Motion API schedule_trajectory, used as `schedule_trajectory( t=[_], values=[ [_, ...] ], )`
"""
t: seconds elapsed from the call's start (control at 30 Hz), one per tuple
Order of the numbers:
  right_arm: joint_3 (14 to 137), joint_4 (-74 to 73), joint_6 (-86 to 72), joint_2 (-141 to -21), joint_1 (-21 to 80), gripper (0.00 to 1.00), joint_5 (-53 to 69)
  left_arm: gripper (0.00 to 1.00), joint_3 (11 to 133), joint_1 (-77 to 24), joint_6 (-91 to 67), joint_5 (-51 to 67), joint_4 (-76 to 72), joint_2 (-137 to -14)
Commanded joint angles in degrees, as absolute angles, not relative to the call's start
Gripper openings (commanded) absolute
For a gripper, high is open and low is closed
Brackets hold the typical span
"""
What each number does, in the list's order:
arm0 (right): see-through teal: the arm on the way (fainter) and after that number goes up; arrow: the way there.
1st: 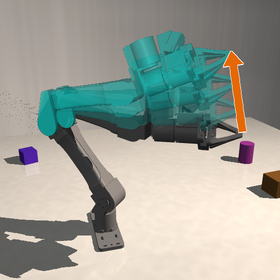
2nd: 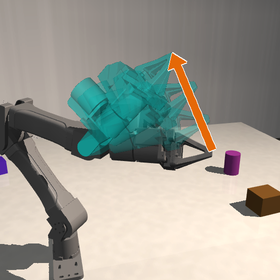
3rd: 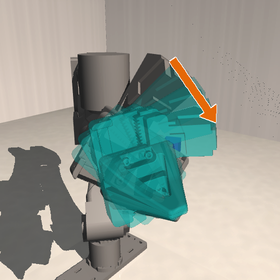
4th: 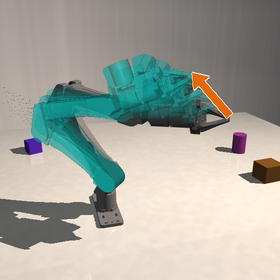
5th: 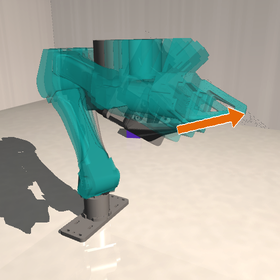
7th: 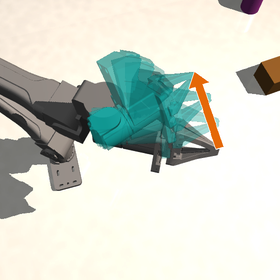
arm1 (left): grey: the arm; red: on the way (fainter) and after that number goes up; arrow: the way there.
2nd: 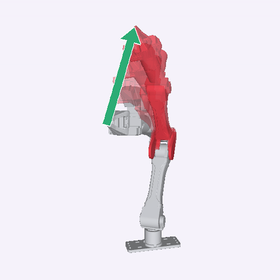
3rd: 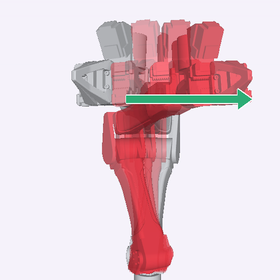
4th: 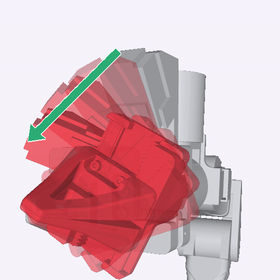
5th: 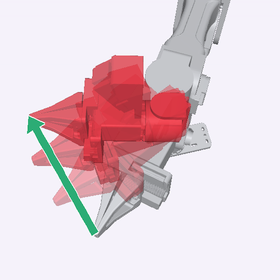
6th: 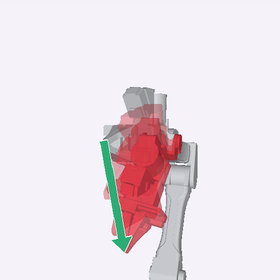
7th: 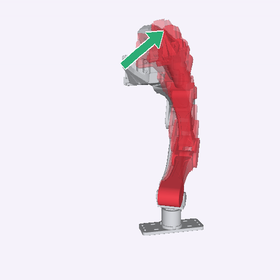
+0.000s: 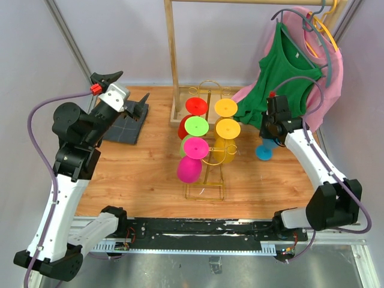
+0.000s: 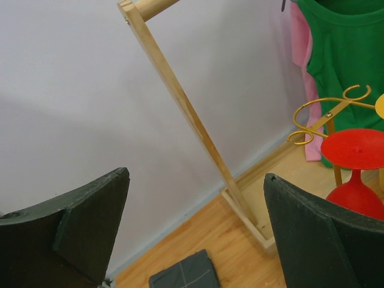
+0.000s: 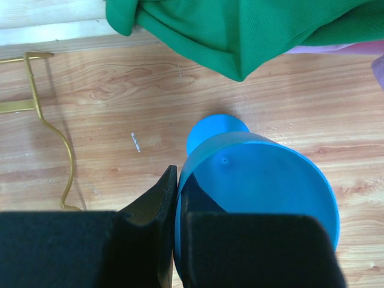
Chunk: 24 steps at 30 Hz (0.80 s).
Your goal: Take the wine glass off the wine glass rack
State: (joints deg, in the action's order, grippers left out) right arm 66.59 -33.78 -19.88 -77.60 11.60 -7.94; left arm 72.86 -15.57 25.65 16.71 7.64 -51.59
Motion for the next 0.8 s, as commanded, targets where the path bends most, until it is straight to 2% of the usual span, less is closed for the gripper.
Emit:
schedule_trajectory(
  t=[0.0, 0.17, 0.3, 0.33, 0.53, 0.67, 0.77],
  values=[
    [66.89, -34.23, -20.56, -79.51, 10.69, 0.01, -8.76, 0.99, 74.61, -15.84, 26.11, 16.76, 7.95, -50.37],
    [67.98, -35.36, -20.47, -81.19, 10.59, 0.01, -9.2, 0.99, 74.56, -15.84, 26.1, 16.93, 8.39, -50.36],
    [68.87, -36.08, -20.23, -81.74, 10.66, 0.06, -9.49, 0.99, 74.46, -15.88, 26.06, 17.32, 8.52, -50.39],
    [68.96, -36.29, -20.28, -81.74, 10.57, 0.1, -9.5, 0.99, 74.48, -15.87, 26.02, 17.42, 8.59, -50.38],
    [69.79, -37.72, -20.38, -80.01, 10.64, 0.46, -9.9, 0.99, 74.17, -15.85, 26.13, 17.57, 8.7, -50.15],
    [72.11, -40.1, -20.24, -77.51, 10.7, 0.57, -10.15, 0.99, 74.15, -15.85, 25.56, 17.61, 8.7, -50.11],
    [74.88, -42.33, -20.29, -75.01, 10.7, 0.61, -9.71, 0.99, 74.5, -15.84, 24.58, 17.72, 8.7, -50.39]
  ],
)
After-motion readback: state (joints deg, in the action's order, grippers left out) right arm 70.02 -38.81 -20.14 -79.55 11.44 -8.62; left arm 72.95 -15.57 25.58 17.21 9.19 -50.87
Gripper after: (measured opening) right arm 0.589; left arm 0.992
